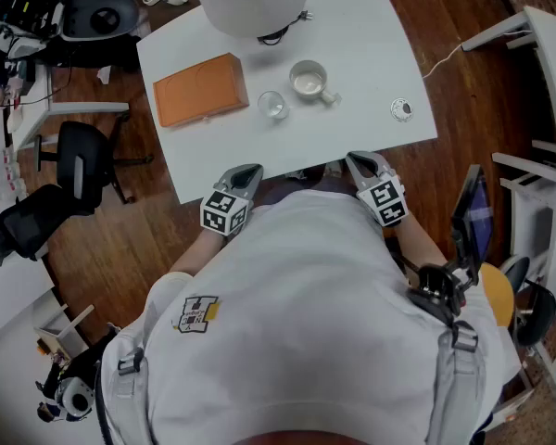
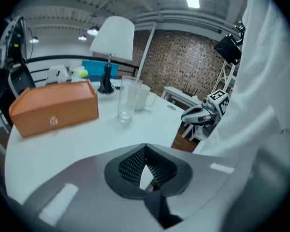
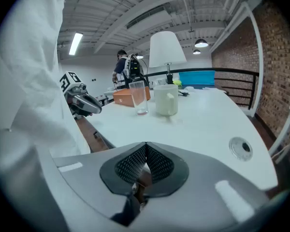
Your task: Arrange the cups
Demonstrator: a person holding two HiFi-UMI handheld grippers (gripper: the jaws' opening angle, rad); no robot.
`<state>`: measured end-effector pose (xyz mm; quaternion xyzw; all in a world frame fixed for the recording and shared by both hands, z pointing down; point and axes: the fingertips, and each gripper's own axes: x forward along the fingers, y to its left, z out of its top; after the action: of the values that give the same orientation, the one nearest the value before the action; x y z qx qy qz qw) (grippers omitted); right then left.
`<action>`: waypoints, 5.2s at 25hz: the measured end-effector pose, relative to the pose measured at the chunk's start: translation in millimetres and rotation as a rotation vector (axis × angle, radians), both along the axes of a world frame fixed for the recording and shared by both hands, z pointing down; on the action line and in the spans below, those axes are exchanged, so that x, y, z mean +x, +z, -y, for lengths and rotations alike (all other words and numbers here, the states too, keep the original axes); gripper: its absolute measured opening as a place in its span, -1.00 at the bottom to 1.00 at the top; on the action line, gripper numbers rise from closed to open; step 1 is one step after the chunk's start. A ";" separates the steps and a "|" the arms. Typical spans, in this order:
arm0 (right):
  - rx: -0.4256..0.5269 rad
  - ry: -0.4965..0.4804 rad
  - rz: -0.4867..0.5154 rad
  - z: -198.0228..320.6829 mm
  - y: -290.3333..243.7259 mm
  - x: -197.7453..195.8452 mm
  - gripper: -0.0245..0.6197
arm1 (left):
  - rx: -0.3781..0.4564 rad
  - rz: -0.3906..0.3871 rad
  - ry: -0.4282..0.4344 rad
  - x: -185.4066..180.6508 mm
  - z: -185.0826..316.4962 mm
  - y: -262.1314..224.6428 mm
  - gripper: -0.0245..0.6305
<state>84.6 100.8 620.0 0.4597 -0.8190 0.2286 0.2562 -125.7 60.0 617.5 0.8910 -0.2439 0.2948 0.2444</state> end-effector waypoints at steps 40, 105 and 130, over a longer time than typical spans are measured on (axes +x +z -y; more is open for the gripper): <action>0.222 -0.464 -0.102 109.3 -58.0 -79.8 -0.90 | 0.345 0.058 -0.046 93.8 125.1 3.3 -0.10; 0.250 -0.267 -0.032 145.3 -63.8 -196.4 -0.92 | 0.354 0.038 -0.302 -149.1 307.0 -59.5 -0.10; 0.255 -0.306 0.001 130.6 -64.3 -188.5 -0.92 | 0.408 0.009 -0.340 -171.7 277.5 -82.3 0.26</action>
<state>-103.9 -29.8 555.7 0.3586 -0.9018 0.0816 0.2270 -297.5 -217.5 535.2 0.8668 -0.4454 0.1983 0.1047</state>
